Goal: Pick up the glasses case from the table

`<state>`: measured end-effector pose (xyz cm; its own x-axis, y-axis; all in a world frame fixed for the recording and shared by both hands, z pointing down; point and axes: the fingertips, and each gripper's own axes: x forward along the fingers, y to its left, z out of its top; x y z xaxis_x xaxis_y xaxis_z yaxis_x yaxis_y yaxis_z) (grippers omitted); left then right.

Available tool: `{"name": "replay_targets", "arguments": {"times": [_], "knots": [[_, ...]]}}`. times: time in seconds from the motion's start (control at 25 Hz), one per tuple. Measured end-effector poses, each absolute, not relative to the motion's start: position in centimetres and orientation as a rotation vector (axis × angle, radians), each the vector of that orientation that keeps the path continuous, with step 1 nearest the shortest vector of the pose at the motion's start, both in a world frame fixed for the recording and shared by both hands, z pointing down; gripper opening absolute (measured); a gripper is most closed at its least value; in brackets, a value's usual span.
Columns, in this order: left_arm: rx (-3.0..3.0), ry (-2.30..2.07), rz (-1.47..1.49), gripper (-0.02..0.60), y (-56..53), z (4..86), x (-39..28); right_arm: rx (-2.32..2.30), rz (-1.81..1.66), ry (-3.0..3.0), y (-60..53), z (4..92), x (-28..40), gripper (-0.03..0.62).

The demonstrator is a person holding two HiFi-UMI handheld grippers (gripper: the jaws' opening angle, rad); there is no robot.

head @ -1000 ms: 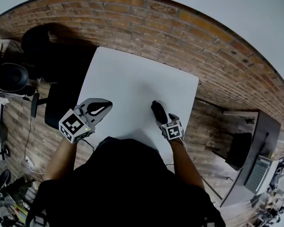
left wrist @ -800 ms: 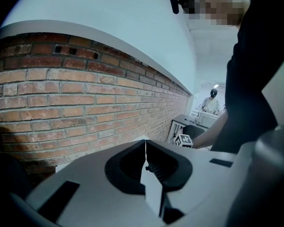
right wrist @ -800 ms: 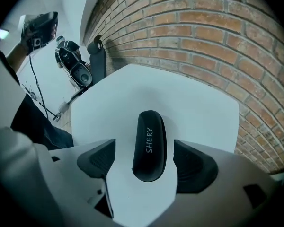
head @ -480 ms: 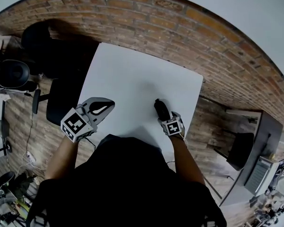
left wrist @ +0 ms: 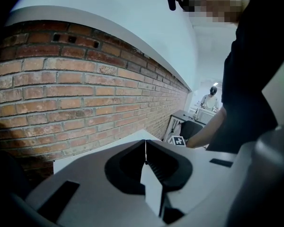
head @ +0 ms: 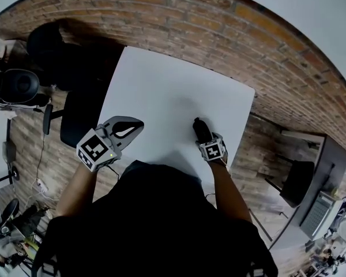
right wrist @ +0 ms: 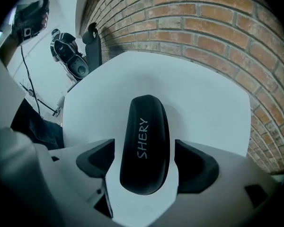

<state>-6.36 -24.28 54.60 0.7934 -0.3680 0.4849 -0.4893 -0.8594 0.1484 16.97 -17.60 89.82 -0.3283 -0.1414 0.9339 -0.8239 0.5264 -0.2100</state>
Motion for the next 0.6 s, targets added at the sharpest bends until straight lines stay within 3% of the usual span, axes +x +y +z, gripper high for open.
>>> {"name": "replay_targets", "arguments": {"times": [0.6], "knots": [[2.688, -0.636, 0.652, 0.013, -25.1, 55.7, -5.9, 0.771, 0.881, -1.734, -17.5, 92.2, 17.0, 0.379]]}}
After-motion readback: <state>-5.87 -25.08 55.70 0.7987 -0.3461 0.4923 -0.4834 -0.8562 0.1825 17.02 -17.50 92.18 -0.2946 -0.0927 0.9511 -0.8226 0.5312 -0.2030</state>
